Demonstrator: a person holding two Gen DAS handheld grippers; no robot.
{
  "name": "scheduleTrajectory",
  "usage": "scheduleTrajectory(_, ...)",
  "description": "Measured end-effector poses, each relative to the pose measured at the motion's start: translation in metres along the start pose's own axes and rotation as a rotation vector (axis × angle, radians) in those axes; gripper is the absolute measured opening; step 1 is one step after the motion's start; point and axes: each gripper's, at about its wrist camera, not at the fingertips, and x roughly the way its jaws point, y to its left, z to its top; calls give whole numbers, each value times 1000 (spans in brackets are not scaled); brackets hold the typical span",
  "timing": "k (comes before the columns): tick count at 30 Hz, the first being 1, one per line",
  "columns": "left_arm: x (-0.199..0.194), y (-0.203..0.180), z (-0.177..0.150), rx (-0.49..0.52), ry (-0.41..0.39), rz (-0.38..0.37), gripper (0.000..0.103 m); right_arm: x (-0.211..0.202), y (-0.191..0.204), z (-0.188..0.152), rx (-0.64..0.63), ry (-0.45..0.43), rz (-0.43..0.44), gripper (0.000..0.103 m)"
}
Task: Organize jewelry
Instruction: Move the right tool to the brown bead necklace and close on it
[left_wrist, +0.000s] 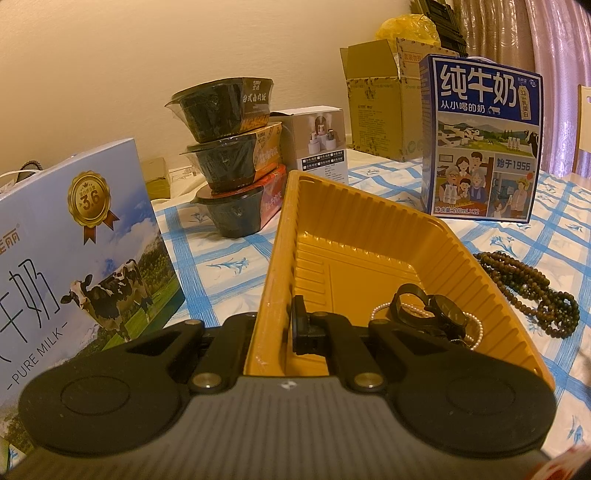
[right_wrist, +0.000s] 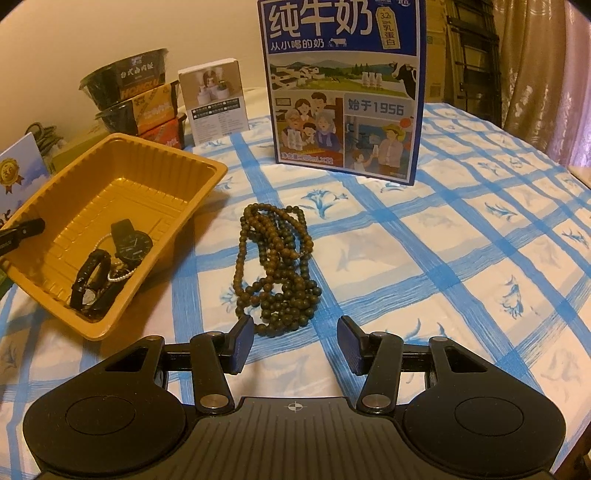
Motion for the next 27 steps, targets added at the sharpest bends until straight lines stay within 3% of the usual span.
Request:
scheduleTrajectory(12, 0, 1, 1, -1, 1, 0, 4, 4, -4, -2, 10, -1, 7, 50)
scheduleTrajectory(15, 0, 1, 1, 1, 1, 0, 4, 8, -4, -2, 10, 1, 11, 39)
scheduleTrajectory(27, 0, 1, 1, 2, 2, 1, 4, 25, -2, 1, 20, 9, 9, 25)
